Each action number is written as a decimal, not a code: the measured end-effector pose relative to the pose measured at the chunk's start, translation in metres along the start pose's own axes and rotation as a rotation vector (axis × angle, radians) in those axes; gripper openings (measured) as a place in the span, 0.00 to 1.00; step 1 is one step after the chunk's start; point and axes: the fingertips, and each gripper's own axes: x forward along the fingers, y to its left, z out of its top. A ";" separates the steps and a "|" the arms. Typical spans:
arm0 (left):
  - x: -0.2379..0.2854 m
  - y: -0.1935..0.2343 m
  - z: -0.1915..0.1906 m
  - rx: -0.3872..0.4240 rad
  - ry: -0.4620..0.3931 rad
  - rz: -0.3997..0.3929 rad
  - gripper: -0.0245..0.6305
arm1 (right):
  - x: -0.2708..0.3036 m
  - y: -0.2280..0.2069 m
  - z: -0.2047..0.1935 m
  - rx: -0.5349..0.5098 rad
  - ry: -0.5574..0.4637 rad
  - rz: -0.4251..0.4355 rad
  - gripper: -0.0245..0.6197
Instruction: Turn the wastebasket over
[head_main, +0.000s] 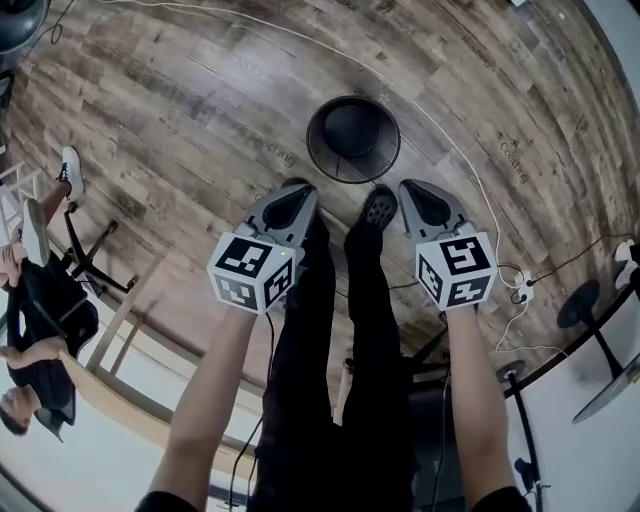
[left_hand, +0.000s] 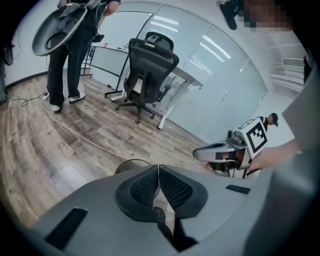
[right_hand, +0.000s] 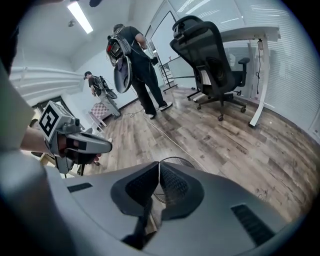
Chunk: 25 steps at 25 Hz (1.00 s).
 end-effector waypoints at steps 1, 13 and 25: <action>0.009 0.010 -0.006 -0.001 0.008 0.007 0.06 | 0.010 -0.005 -0.005 -0.001 0.013 -0.009 0.09; 0.141 0.135 -0.074 0.025 0.145 0.004 0.28 | 0.134 -0.084 -0.087 0.017 0.238 -0.081 0.35; 0.217 0.175 -0.099 0.073 0.264 -0.035 0.24 | 0.205 -0.146 -0.131 0.078 0.307 -0.196 0.17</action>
